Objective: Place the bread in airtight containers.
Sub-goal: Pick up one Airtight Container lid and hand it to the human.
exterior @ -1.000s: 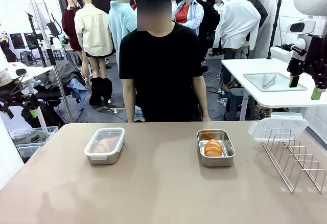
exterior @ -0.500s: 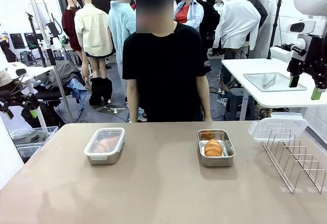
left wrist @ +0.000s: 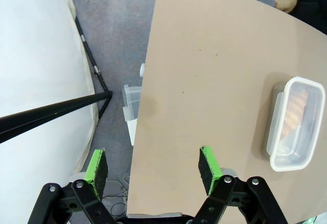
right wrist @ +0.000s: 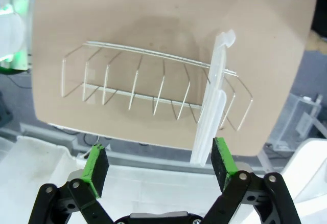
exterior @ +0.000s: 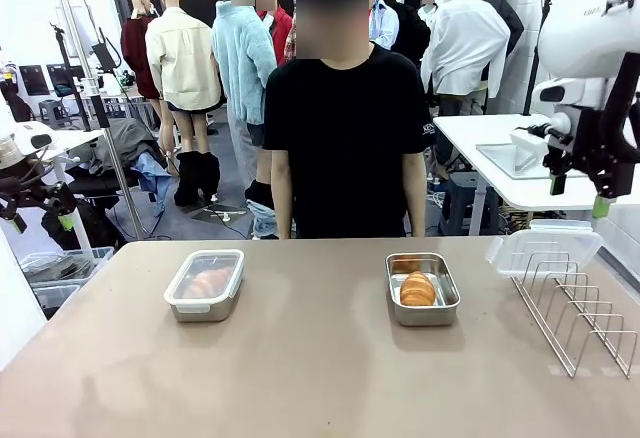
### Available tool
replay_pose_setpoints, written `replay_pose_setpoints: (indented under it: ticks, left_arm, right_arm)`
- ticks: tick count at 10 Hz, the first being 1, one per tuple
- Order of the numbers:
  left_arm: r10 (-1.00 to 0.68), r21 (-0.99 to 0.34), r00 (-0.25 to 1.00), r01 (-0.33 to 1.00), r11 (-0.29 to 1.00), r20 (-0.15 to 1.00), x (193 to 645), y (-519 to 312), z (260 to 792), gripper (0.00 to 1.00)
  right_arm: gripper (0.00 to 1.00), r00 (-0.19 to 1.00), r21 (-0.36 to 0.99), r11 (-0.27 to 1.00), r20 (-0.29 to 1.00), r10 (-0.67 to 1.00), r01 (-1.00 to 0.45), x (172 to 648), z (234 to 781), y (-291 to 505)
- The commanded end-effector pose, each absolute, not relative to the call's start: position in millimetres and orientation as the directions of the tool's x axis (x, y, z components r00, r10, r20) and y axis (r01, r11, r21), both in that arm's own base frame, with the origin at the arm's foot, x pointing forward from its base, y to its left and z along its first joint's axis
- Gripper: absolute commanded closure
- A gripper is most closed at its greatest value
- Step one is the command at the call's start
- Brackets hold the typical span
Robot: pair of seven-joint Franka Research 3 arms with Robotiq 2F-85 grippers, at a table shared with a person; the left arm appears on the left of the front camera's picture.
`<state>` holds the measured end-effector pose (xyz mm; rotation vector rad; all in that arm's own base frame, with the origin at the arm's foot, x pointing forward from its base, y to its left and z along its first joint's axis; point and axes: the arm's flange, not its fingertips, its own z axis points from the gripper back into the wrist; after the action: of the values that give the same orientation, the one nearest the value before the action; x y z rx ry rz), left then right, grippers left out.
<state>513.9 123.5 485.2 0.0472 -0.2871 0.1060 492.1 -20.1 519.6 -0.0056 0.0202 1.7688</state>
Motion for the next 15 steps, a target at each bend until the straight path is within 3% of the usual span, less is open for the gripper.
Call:
replay_pose_setpoints:
  ticks: [1, 4, 10, 15]
  left_arm:
    - [0.104, 0.040, 0.952, -0.120, 0.992, 0.287, 513.5, 123.2, 486.6, 0.08]
    - [0.104, 0.040, 0.952, -0.120, 0.992, 0.287, 513.5, 123.2, 486.6, 0.08]
    - [0.104, 0.040, 0.952, -0.120, 0.992, 0.287, 513.5, 123.2, 486.6, 0.08]
    - [0.104, 0.040, 0.952, -0.120, 0.992, 0.287, 513.5, 123.2, 486.6, 0.08]
  right_arm:
    - [0.00, -0.159, -0.018, -0.158, 0.054, 0.986, -0.987, 504.8, 497.0, -28.9]
    - [0.00, -0.103, 0.021, -0.106, 0.107, 0.989, -0.994, 517.9, 467.6, -28.8]
    - [0.00, 0.064, -0.112, 0.069, 0.047, 0.997, -0.991, 540.1, 436.0, -31.4]
    - [0.00, 0.069, -0.091, 0.072, 0.045, 0.997, -0.993, 547.3, 434.8, -33.5]
